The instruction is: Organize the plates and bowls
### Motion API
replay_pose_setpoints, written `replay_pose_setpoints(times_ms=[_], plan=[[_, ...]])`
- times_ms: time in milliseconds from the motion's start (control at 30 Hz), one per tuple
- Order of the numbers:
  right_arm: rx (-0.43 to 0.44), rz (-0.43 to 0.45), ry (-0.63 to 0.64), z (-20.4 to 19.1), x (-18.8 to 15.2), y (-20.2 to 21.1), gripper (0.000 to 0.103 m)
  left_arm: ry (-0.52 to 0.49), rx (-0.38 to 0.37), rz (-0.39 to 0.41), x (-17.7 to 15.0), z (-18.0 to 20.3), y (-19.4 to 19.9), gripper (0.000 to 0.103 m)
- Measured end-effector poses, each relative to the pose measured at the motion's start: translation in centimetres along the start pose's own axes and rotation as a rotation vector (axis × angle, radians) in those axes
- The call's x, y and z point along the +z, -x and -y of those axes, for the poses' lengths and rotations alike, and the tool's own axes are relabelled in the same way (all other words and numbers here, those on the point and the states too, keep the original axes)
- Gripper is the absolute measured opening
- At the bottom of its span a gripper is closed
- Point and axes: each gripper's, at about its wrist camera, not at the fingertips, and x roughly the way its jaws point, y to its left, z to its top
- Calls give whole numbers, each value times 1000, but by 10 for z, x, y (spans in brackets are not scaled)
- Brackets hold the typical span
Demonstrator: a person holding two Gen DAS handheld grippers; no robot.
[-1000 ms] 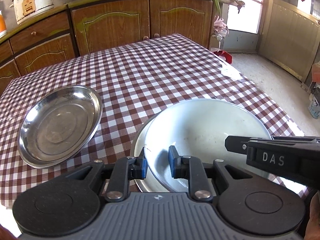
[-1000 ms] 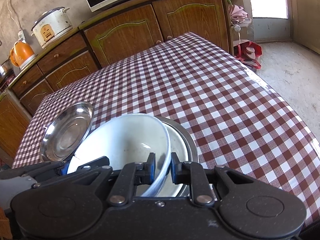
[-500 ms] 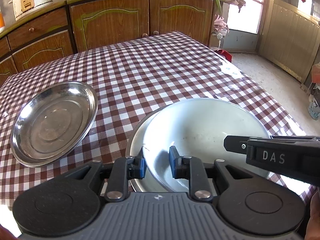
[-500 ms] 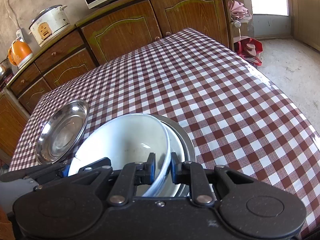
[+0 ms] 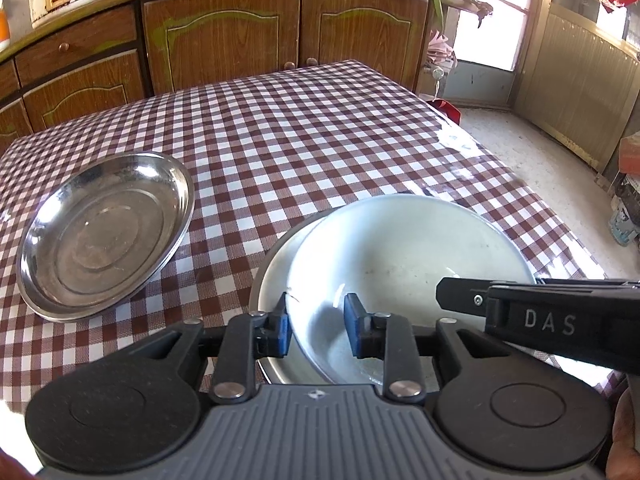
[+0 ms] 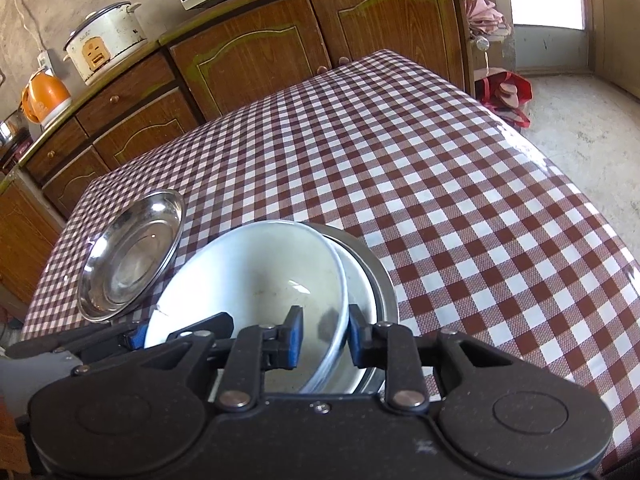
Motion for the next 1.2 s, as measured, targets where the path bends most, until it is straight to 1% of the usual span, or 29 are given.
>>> replay_pose_setpoints(times_ms=[67,133,200,233,267,300,333,367,433,467,500,567,600,667,700,767,833,900,933,1000,1033,1067,1133,1200], plan=[[23,-10,-29,4,1,1,35,14,-6,-5,0,-2,0,30],[38,-19,-53,7,2,2,36,23,-9,-8,0,-2,1,30],[42,-26,-50,7,5,3,38,27,-12,-9,0,-2,2,30],[43,-31,-41,6,5,4,41,28,-12,-7,0,-3,2,31],[42,-27,-24,5,7,7,49,22,0,4,0,-2,4,31],[37,-11,1,2,9,11,54,13,6,15,0,-1,6,32],[26,9,30,-1,10,16,65,10,13,23,1,0,7,36],[15,32,65,-4,12,21,68,12,15,31,1,1,8,39],[3,66,117,-9,16,30,68,17,14,35,2,0,10,41],[4,75,124,-9,17,33,68,19,17,37,2,0,11,46],[10,84,117,-8,17,36,68,22,32,41,2,-1,14,49],[37,109,112,-5,14,39,68,39,46,55,2,-5,18,59],[40,124,119,-4,12,41,69,51,46,59,3,-7,21,61],[28,175,141,-6,9,46,83,76,50,66,3,-12,26,69],[26,208,149,-5,6,49,84,85,52,72,3,-14,28,71],[16,245,164,-5,2,52,85,92,58,80,2,-16,32,77],[-5,250,172,-2,-2,55,86,97,72,83,2,-17,33,80],[-28,234,142,4,-4,54,86,106,86,80,1,-19,33,82],[-22,210,126,9,-3,52,86,112,91,77,1,-20,33,83],[-63,159,81,17,-3,44,86,119,95,74,1,-22,34,83],[-78,147,67,18,-2,39,86,118,96,76,0,-22,35,84],[-74,143,60,21,-3,36,86,115,98,76,0,-21,36,84],[-73,126,64,22,-5,31,86,110,101,73,-1,-20,35,85],[-108,112,88,19,-8,24,86,102,100,72,-2,-19,37,85]])
